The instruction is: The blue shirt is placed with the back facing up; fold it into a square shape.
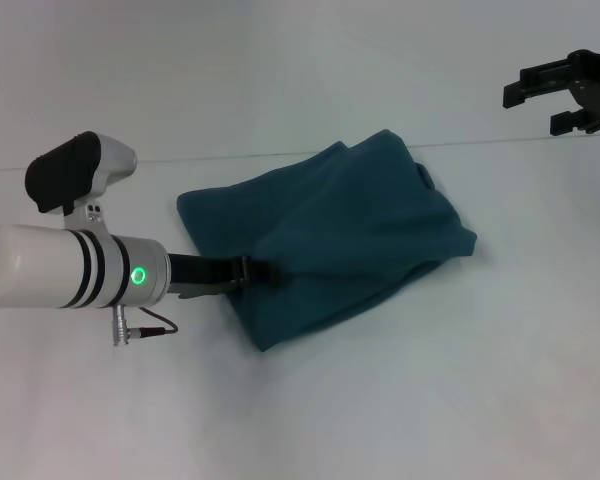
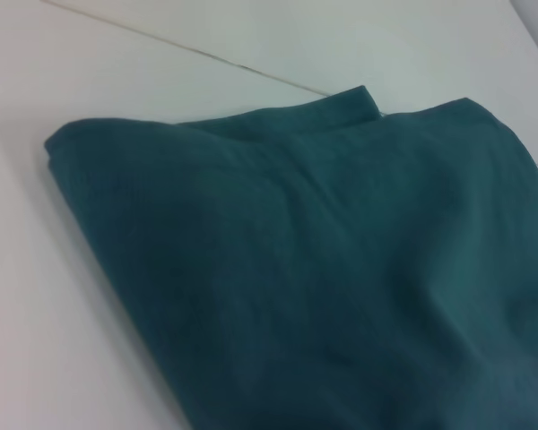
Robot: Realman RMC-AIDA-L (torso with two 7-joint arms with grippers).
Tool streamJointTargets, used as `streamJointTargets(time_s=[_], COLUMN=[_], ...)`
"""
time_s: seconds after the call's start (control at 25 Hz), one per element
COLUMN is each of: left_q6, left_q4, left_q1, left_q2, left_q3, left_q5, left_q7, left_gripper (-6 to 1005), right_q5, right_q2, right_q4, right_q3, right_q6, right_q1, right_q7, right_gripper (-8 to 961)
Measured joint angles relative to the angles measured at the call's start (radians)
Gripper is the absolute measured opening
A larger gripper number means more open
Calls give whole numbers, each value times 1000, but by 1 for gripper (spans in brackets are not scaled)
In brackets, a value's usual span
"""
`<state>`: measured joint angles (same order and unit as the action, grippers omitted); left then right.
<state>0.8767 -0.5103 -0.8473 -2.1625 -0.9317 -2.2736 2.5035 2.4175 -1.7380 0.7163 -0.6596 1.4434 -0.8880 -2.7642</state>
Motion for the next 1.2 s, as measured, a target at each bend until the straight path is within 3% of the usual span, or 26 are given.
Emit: streamJointTargets(time_s=[0.56, 0.76, 0.96, 1.0, 1.2], left_q6=[40, 138, 310, 437, 572], left_q4=[-26, -102, -227, -297, -347], left_q1=[4, 45, 123, 187, 267], left_q2=[-2, -3, -2, 9, 49], left_q3=[-1, -1, 0, 7, 75], left_q5=[3, 3, 0, -5, -15], left_q7=[5, 4, -6, -22, -73], left_gripper=[192, 62, 56, 55, 64], right_q5=[0, -9, -27, -29, -38], right_q2=[-2, -3, -3, -3, -3], right_q4=[-1, -1, -1, -2, -2], right_q3=[0, 0, 0, 0, 0], right_q6=[0, 5, 14, 16, 18], right_q1=[0, 2, 17, 21, 38], right_q7=[0, 0, 0, 0, 1], right_gripper=[941, 941, 941, 941, 940])
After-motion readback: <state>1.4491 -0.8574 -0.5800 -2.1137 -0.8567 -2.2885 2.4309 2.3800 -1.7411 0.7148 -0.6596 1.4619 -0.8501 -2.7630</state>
